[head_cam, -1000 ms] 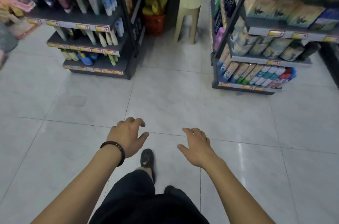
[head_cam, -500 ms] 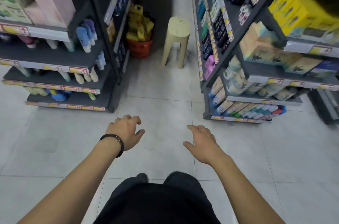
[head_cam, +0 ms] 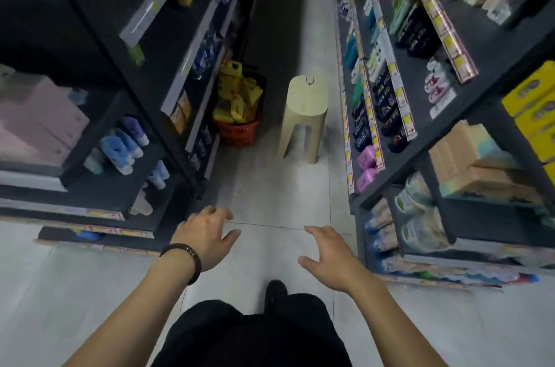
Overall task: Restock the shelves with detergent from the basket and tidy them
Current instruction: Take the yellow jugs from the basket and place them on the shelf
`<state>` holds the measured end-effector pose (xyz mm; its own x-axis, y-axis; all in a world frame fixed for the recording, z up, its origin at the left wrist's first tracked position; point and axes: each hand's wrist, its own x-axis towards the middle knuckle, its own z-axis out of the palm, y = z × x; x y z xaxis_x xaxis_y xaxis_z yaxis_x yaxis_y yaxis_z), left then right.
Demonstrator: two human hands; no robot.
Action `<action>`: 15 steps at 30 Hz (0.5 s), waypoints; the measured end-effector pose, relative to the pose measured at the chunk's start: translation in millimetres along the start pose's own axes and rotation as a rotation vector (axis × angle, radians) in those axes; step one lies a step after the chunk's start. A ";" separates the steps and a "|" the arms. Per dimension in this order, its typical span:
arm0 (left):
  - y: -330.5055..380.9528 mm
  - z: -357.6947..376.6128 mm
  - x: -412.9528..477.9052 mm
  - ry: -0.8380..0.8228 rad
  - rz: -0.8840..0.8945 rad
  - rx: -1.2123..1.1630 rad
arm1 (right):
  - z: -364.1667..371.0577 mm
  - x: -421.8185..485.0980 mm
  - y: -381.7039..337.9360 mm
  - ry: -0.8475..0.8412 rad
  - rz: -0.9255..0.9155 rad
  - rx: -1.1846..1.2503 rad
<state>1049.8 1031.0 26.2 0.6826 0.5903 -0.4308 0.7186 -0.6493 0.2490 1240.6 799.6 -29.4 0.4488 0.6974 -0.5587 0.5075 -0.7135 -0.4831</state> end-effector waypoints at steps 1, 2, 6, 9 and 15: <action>4.3 -9.1 18.2 0.006 -0.008 -0.007 | -18.7 20.2 -0.9 -0.018 -0.008 -0.002; 8.3 -17.9 36.2 0.003 -0.013 -0.009 | -37.0 39.0 -2.6 -0.027 -0.014 0.001; 20.4 -48.1 109.8 -0.006 -0.029 -0.037 | -97.0 110.4 -11.8 0.021 -0.044 0.030; 25.6 -71.0 176.7 0.007 -0.019 -0.080 | -136.1 168.0 -19.9 0.047 -0.057 0.013; 15.5 -117.8 317.9 -0.026 -0.011 -0.103 | -205.8 279.7 -36.8 0.033 0.003 -0.032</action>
<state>1293.6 1265.1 -4.8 0.6716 0.5839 -0.4561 0.7371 -0.5892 0.3310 1498.9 1034.6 -29.2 0.4740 0.6973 -0.5376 0.5288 -0.7137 -0.4594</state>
